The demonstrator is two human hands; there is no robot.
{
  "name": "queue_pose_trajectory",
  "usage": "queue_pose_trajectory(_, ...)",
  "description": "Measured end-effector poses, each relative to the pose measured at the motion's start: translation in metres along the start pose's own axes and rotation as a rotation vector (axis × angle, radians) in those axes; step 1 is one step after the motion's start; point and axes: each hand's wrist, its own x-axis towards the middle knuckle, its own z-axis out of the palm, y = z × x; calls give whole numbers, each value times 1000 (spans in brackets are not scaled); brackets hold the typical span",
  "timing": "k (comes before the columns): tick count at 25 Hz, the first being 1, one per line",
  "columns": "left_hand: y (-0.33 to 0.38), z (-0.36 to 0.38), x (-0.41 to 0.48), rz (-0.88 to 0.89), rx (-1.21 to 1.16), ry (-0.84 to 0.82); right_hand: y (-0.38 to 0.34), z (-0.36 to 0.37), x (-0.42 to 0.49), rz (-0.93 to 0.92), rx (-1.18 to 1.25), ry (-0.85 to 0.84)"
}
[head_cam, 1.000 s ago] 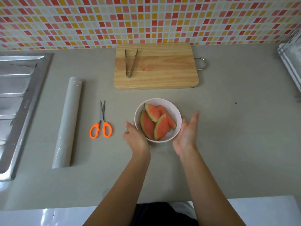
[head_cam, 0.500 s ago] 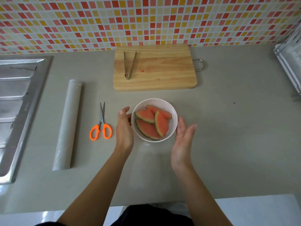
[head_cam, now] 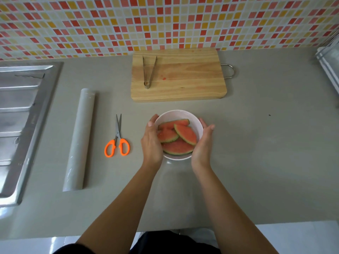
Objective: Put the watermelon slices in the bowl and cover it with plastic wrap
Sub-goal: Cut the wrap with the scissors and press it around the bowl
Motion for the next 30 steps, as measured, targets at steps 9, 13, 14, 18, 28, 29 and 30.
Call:
queue_pose_trajectory(9, -3, 12, 1, -358, -323, 148, -11, 10, 4, 251, -142, 319)
queue_pose_trajectory(13, -3, 7, 5, -375, -532, 97, -16, 17, 0, 327, -108, 305)
queue_pose_trajectory(14, -3, 6, 4, -374, -528, 92, -16, 16, -2, 354, -96, 274)
queue_pose_trajectory(18, 2, -4, 13, -266, -425, 214, -10, 0, -27, 404, -303, 218)
queue_pose_trajectory(28, 5, -46, 0, -125, 69, 7, -32, -16, 37, -37, -438, -322)
queue_pose_trajectory(29, 7, -39, 0, -113, 76, -20, -30, -11, 43, -34, -453, -370)
queue_pose_trajectory(30, 8, -33, 1, -96, 107, -34, -29, -7, 47, -37, -461, -404)
